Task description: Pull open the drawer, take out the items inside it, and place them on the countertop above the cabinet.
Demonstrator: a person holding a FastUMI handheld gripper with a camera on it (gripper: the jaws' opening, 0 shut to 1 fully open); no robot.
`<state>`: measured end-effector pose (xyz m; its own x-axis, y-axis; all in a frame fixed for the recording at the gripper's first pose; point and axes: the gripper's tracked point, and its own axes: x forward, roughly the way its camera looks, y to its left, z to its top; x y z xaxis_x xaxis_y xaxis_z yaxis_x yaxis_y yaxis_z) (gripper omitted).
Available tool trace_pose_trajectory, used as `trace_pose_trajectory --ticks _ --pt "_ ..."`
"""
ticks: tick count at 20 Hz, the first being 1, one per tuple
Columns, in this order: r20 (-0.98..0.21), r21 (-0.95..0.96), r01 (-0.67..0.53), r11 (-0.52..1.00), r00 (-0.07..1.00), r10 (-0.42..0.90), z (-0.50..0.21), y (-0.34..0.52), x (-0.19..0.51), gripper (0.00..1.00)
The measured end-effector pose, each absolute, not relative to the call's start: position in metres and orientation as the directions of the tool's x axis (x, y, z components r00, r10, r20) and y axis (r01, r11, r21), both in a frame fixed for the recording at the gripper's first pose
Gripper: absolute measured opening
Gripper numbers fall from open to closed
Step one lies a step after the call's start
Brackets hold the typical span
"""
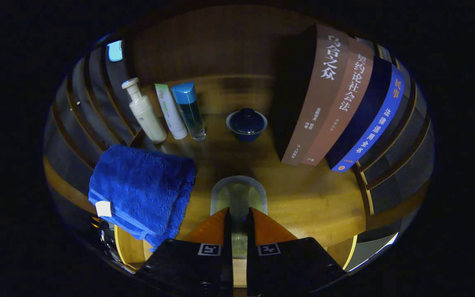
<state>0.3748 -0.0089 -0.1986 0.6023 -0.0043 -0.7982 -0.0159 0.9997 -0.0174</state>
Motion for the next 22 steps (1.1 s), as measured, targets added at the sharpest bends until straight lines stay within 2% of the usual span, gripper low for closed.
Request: trace_pose_trajectory --ticks 2,5,9,13,17,22 --pt "-0.809 -0.011 -0.011 1.0 0.588 -0.003 -0.195 -0.009 0.377 0.18" --pt "-0.809 -0.004 -0.006 1.0 0.588 0.0 -0.204 -0.008 0.375 0.31" --pt "-0.758 -0.002 -0.027 1.0 0.653 0.016 -0.195 -0.006 0.369 1.0" --pt "-0.638 -0.008 -0.039 0.999 0.77 0.024 -0.172 -0.01 0.339 1.0" --pt "-0.501 -0.015 -0.038 0.999 0.865 0.026 -0.144 -0.013 0.273 1.0" --pt "-0.375 0.06 -0.01 0.998 0.926 0.032 -0.131 -0.011 0.189 1.0"
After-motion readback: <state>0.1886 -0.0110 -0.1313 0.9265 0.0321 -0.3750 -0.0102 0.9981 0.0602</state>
